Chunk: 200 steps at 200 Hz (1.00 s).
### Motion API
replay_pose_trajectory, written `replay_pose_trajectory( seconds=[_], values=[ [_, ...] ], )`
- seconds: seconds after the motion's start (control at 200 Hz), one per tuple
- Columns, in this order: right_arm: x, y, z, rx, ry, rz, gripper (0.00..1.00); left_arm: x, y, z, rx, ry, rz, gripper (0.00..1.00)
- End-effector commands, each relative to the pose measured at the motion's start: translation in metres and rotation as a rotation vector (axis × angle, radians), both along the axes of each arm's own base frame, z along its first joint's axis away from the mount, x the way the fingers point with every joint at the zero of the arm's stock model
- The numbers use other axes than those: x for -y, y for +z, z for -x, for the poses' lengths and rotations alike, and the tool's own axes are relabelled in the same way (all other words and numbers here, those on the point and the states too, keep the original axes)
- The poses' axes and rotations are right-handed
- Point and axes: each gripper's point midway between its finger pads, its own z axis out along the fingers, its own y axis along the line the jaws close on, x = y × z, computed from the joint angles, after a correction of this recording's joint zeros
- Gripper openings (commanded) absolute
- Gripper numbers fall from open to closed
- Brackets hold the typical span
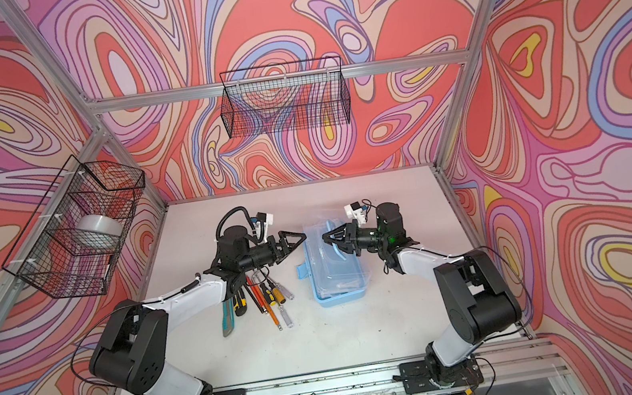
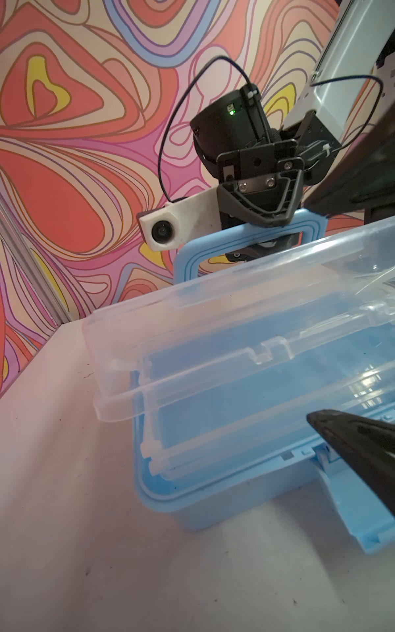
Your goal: Pack the tool kit
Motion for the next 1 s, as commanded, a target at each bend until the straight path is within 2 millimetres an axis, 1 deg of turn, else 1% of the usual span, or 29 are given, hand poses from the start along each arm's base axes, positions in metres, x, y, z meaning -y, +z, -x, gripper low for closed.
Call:
replay_pose_trajectory(
  seconds=[0.0,0.15,0.386,0.456,0.481,0.526,0.541,0.601,0.656,0.866,0.996],
  values=[
    [-0.004,0.025,0.006,0.079,0.038,-0.079,0.0,0.014,0.01,-0.005,0.026,-0.027,0.032,0.89],
    [-0.003,0.026,0.009,0.081,0.045,-0.104,0.0,0.025,0.008,-0.008,0.019,-0.046,0.036,0.88],
    [-0.003,0.012,0.013,0.061,0.048,-0.08,0.0,0.04,0.012,-0.013,0.026,-0.069,0.066,0.88],
    [-0.002,0.004,0.012,0.045,0.045,-0.052,0.0,0.046,0.012,-0.014,0.026,-0.08,0.072,0.88],
    [-0.002,0.0,0.013,0.036,0.043,-0.036,0.04,0.048,0.012,-0.014,0.027,-0.082,0.073,0.88],
    [-0.001,-0.006,0.012,0.037,0.03,0.0,0.21,0.051,0.013,-0.014,0.027,-0.091,0.077,0.88],
    [0.0,-0.008,0.011,0.038,0.025,0.012,0.25,0.053,0.013,-0.014,0.027,-0.094,0.078,0.88],
    [0.002,-0.011,0.012,0.04,0.017,0.052,0.32,0.055,0.013,-0.015,0.024,-0.098,0.08,0.88],
    [0.003,-0.012,0.013,0.04,0.009,0.078,0.43,0.056,0.015,-0.015,0.028,-0.099,0.082,0.88],
    [0.014,-0.008,0.012,0.078,-0.044,0.203,0.63,0.058,0.026,-0.017,0.049,-0.103,0.073,0.88],
    [0.031,-0.016,0.011,0.064,-0.12,0.362,0.65,0.061,0.032,-0.018,0.059,-0.112,0.067,0.87]
  ],
)
